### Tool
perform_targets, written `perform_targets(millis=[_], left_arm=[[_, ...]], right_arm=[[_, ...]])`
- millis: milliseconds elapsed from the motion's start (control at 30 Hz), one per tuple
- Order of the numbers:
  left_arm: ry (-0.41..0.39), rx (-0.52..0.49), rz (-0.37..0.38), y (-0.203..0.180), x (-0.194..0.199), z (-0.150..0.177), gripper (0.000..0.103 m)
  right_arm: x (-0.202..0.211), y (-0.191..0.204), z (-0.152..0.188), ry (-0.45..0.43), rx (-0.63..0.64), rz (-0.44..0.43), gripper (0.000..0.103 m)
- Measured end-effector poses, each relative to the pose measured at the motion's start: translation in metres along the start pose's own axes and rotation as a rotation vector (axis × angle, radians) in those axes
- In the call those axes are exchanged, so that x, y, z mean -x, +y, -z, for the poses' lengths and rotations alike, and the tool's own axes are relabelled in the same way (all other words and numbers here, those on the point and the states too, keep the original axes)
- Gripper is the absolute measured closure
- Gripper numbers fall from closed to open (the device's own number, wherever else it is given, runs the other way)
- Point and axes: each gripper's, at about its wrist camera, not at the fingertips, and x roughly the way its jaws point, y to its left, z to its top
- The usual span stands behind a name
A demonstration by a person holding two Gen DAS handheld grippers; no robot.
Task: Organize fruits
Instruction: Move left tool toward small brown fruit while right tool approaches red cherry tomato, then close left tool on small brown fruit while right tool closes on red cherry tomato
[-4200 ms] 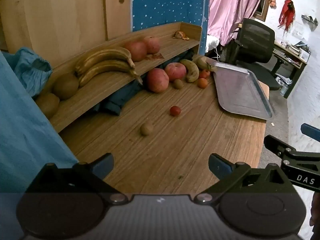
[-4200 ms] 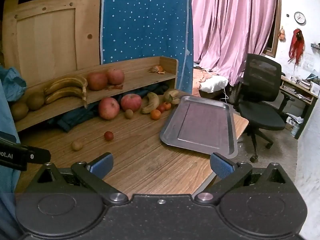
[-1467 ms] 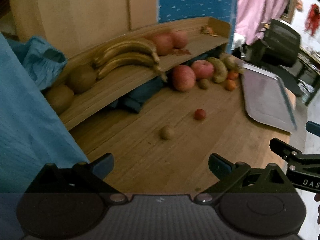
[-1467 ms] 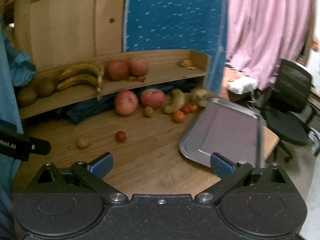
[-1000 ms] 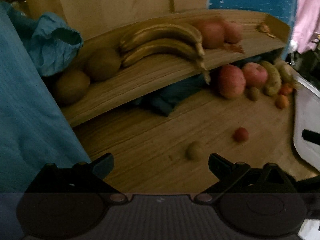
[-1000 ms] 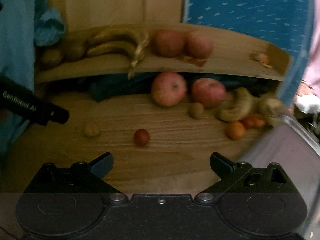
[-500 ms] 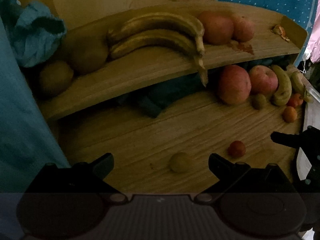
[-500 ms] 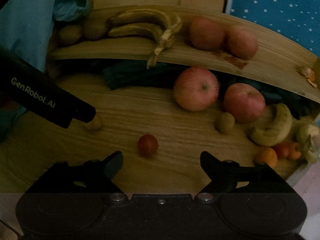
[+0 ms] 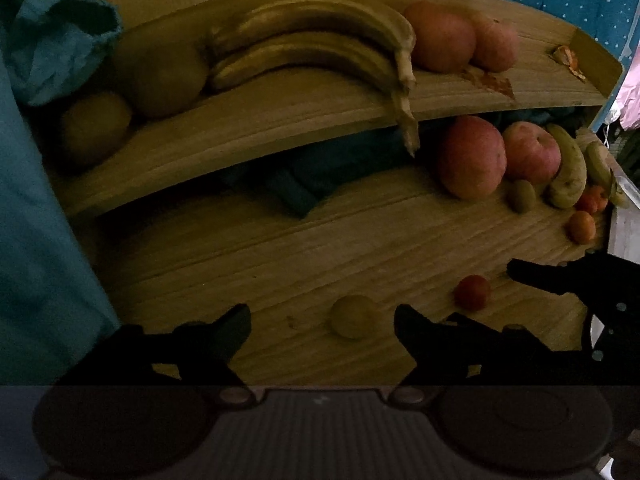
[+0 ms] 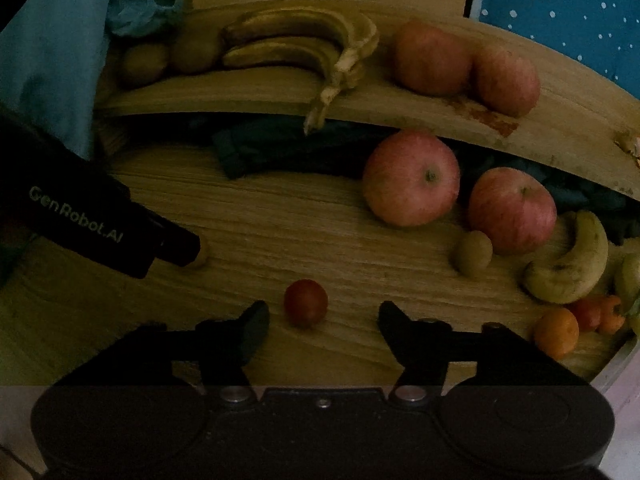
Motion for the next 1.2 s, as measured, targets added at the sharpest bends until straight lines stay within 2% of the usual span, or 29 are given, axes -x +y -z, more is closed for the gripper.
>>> perform_targets(millis=[167, 233, 400, 633, 800, 1200], left_arm=[[0.009, -0.024, 0.020, -0.0053, -0.0040, 0.0006, 0.030], [0.016, -0.024, 0.024, -0.0071, -0.0062, 0.0007, 0.039], [0.025, -0.017, 0.029, -0.0065, -0.0071, 0.0023, 0.048], [0.026, -0.017, 0.036, -0.0056, -0.0067, 0.0022, 0.064], [0.019, -0.019, 0.055, -0.0057, -0.0056, 0.0036, 0.075], [0.002, -0.026, 0.069, -0.0071, -0.0039, 0.0070, 0.078]], right_arm=[[0.0001, 0.0004, 0.0011, -0.007, -0.002, 0.004, 0.049], [0.0001, 0.0004, 0.0010, -0.009, -0.002, 0.004, 0.051], [0.0007, 0.0000, 0.0017, -0.014, -0.002, 0.001, 0.058], [0.0019, 0.0007, 0.0007, -0.017, 0.003, -0.007, 0.078], [0.0025, 0.0017, 0.0010, -0.019, 0.002, -0.007, 0.079], [0.0029, 0.0025, 0.0022, -0.021, -0.003, -0.009, 0.079]])
